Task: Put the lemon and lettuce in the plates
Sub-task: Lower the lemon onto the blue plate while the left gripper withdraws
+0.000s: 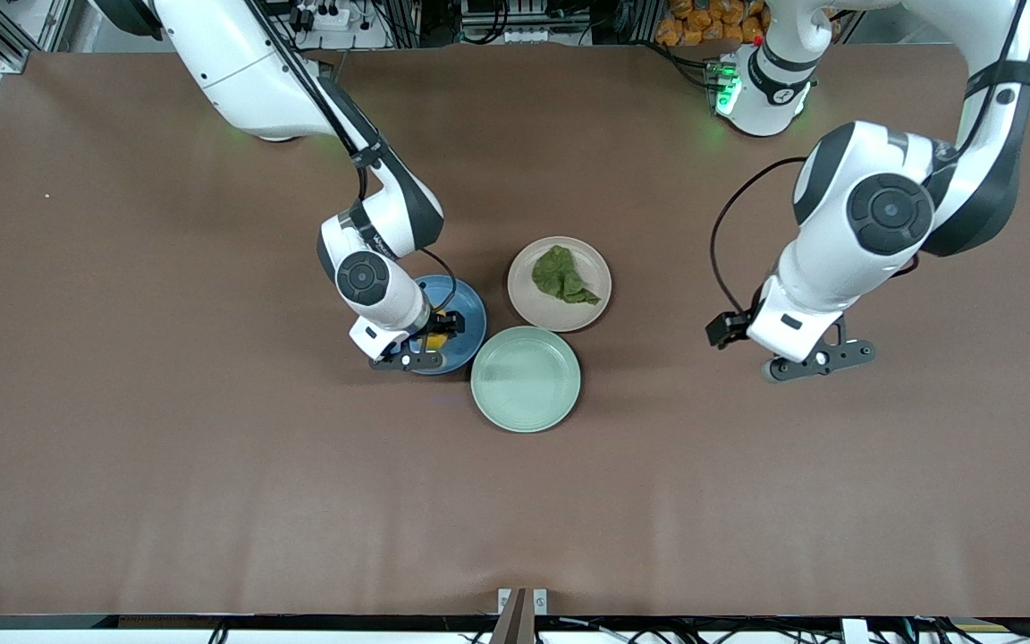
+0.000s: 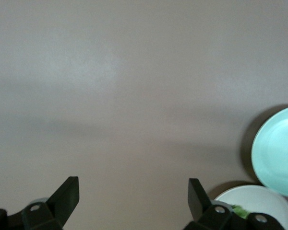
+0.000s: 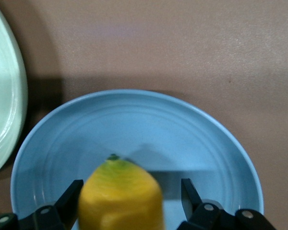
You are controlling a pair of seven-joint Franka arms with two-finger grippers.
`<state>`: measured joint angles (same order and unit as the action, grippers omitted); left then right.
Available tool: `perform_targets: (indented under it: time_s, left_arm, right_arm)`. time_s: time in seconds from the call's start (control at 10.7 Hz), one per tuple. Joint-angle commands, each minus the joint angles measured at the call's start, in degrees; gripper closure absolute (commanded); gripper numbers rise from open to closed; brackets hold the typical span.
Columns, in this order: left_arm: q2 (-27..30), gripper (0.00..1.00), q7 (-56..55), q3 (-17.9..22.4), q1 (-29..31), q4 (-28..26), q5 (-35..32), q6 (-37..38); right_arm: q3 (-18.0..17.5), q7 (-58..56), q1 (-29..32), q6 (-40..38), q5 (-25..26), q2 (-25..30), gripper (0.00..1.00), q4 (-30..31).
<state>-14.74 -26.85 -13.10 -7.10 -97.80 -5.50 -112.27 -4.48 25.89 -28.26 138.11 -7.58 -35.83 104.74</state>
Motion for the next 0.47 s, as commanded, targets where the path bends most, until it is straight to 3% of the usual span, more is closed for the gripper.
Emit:
perform_targets:
  time_s: [0.0, 0.19, 0.37]
  left_arm:
    - [5.32, 0.0, 8.37, 2.64, -1.07, -2.92, 1.37, 1.44]
    - [7.43, 0.0, 12.85, 2.73, -0.81, -3.01, 1.37, 2.32]
    - [10.15, 0.0, 13.4, 3.69, -0.37, -2.75, 5.04, 5.82]
  right_arm:
    - [0.35, 1.62, -0.04, -0.38, -0.15, 0.58, 0.09, -0.76]
    - [0.26, 1.36, 1.18, -2.22, -0.51, 0.93, 0.07, -3.21]
    - [0.26, 3.71, 2.33, -9.14, -1.64, 0.85, 0.07, -8.99]
